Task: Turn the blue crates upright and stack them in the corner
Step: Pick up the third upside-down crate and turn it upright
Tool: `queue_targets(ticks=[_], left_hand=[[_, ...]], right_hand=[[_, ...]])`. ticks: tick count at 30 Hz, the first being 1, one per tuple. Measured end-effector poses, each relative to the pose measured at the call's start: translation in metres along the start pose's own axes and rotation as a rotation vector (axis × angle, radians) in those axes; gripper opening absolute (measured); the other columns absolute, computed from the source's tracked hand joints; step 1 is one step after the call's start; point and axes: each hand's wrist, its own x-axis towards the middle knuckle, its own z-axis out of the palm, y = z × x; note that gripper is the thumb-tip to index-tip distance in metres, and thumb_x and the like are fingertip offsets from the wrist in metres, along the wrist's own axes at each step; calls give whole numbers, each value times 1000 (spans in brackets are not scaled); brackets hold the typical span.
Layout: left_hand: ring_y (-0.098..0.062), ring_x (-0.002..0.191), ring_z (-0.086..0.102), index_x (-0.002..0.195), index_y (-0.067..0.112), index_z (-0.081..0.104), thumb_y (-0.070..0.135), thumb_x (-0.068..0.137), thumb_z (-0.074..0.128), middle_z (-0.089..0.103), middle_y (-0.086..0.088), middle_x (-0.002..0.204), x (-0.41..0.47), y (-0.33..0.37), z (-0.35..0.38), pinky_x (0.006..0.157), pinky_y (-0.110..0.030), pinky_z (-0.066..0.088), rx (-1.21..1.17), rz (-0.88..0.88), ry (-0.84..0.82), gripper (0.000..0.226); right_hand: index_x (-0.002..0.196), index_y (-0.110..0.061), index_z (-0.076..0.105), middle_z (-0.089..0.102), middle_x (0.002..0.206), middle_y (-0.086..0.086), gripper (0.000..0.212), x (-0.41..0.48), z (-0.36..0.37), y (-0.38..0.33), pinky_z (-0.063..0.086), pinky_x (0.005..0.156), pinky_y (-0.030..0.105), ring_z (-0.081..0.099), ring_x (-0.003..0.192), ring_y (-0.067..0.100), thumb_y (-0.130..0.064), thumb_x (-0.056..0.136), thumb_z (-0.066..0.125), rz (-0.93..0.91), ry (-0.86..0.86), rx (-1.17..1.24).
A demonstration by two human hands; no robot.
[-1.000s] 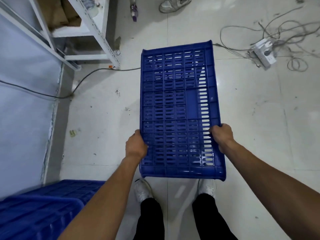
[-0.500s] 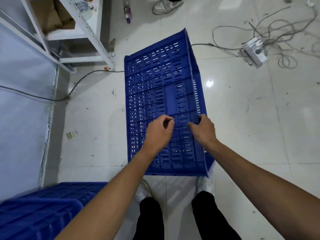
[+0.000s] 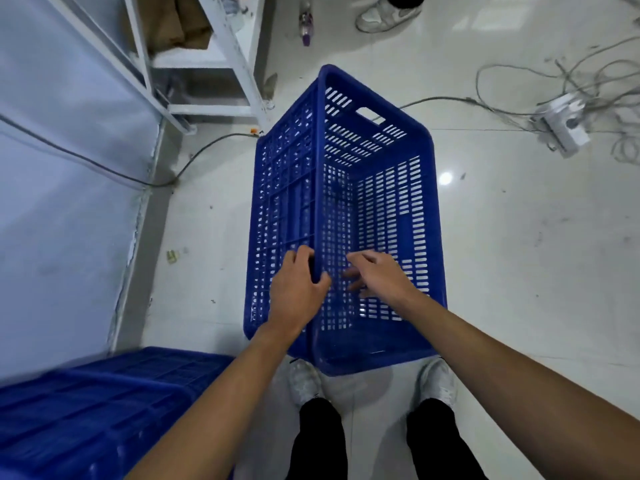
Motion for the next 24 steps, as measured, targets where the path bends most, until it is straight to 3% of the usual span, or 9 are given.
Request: queue_targets(ticks=[4, 7, 10, 14, 19, 24], left_hand=[[-15, 76, 53, 101, 20, 47, 28, 90, 63, 55, 1, 96, 12, -59, -24, 62, -28, 36, -34, -137, 17, 21], [-19, 80, 60, 100, 16, 48, 26, 90, 65, 61, -1, 94, 30, -112, -41, 65, -30, 42, -71, -240, -16, 22], [-22, 79, 61, 102, 10, 47, 28, 91, 65, 59, -1, 90, 46, -150, -50, 64, -31, 44, -73, -302, -62, 28], [-20, 80, 57, 102, 11, 42, 21, 91, 62, 56, -2, 93, 65, -186, -48, 67, -33, 47, -63, -368, -71, 25], [-24, 83, 62, 109, 8, 49, 19, 89, 59, 62, -6, 97, 97, -234, -51, 71, -38, 55, 29, -391, -152, 24], [-19, 75, 56, 102, 12, 47, 19, 91, 58, 59, -2, 89, 118, -278, -43, 66, -33, 47, 75, -391, -178, 17]], right_hand=[[113, -16, 61, 69, 102, 7, 22, 14, 16, 13, 58, 77, 44, 66, 80, 24, -32, 103, 49, 65, -35, -34], [103, -4, 59, 66, 94, 20, 25, 31, 28, 24, 53, 62, 41, 56, 66, 25, -27, 103, 48, 83, -55, -139], [96, -11, 56, 66, 93, 23, 21, 52, 39, 32, 51, 54, 35, 54, 61, 25, -30, 102, 50, 98, -62, -269], [101, -23, 57, 68, 90, 9, 19, 80, 61, 38, 56, 70, 47, 64, 66, 23, -40, 96, 53, 101, -52, -420], [117, -27, 55, 65, 105, 1, 29, 113, 75, 30, 48, 79, 36, 63, 88, 23, -47, 96, 50, 67, -41, -613], [130, -20, 53, 67, 117, 7, 38, 158, 73, 21, 48, 79, 34, 63, 96, 27, -41, 98, 47, 31, 163, -737]])
